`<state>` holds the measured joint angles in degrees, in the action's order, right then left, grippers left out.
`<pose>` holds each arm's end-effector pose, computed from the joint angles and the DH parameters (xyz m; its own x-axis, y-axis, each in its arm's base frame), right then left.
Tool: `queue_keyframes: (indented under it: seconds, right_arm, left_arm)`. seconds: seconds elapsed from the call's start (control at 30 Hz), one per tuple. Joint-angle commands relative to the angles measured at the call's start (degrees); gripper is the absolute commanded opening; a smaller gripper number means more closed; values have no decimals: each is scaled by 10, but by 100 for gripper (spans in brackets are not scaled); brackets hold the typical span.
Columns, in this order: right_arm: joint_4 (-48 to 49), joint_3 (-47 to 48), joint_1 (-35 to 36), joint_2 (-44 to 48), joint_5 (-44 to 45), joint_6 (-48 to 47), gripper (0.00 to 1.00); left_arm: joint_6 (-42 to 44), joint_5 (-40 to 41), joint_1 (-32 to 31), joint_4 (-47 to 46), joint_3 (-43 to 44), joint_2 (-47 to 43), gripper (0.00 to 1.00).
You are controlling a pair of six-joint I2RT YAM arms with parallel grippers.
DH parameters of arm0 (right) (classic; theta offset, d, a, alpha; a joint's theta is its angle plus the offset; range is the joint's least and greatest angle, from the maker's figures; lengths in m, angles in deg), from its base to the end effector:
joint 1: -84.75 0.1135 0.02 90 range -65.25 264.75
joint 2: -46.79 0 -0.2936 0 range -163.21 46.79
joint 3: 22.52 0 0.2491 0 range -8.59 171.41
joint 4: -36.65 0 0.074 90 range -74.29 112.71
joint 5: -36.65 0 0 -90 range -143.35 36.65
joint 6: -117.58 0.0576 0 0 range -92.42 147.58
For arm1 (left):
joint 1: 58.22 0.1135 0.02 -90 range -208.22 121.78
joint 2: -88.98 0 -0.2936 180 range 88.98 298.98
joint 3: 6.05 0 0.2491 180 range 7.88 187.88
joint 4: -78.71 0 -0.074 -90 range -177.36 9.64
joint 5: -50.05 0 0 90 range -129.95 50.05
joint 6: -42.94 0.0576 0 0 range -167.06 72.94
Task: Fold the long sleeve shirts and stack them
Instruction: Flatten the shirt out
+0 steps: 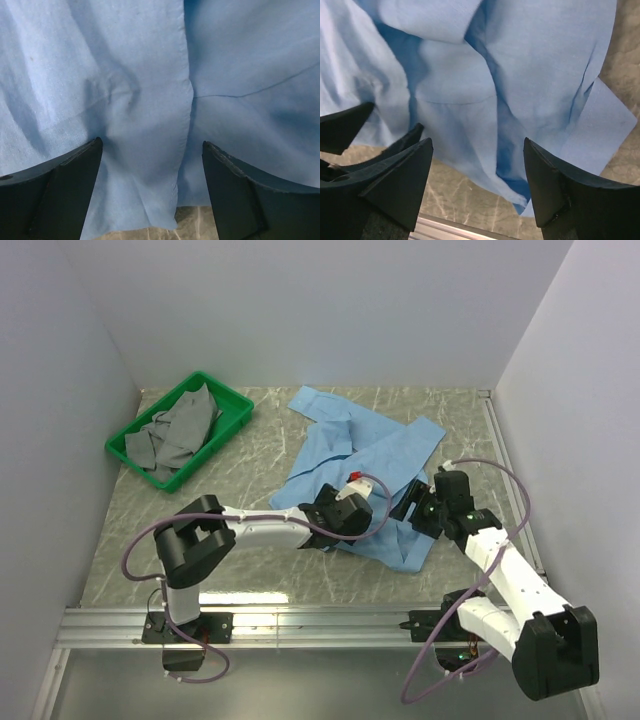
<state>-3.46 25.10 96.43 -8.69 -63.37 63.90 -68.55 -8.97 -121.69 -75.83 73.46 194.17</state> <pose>0.1820 0.0479 0.2242 -0.7717 0.4361 -0.4629 0.1783 0.8471 0.5007 0.2047 -0.3436 0.1928 -0.5518 0.4021 -0.7306 0.4521 0.8804 0.1431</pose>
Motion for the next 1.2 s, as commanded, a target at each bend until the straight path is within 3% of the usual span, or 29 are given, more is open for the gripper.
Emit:
queue_keyframes:
  seconds: [0.0,0.23,0.47,0.57,0.67,0.73,0.83,1.17]
  right_arm:
    - [15,-13,-3,-13,-13,-10,80]
    - [31,-32,-3,-52,-27,-22,72]
    - [36,-37,-5,-82,-34,-30,54]
    - [38,-38,-4,-91,-40,-32,40]
    - [42,-37,-3,-90,-44,-35,22]
    - [40,-36,-3,-90,-46,-41,10]
    - [39,-36,-3,-85,-49,-45,0]
    - [12,-28,-3,-57,-35,-61,0]
  left_arm:
    - [-31,39,-1,19,33,9,86]
    - [-51,49,18,30,31,2,74]
    - [-55,42,53,24,14,-14,55]
    - [-51,41,63,23,15,-23,37]
    - [-44,37,82,25,18,-35,1]
    - [-43,22,107,31,23,-52,1]
    - [-39,-4,147,34,26,-88,0]
    - [-27,-139,336,58,38,-181,1]
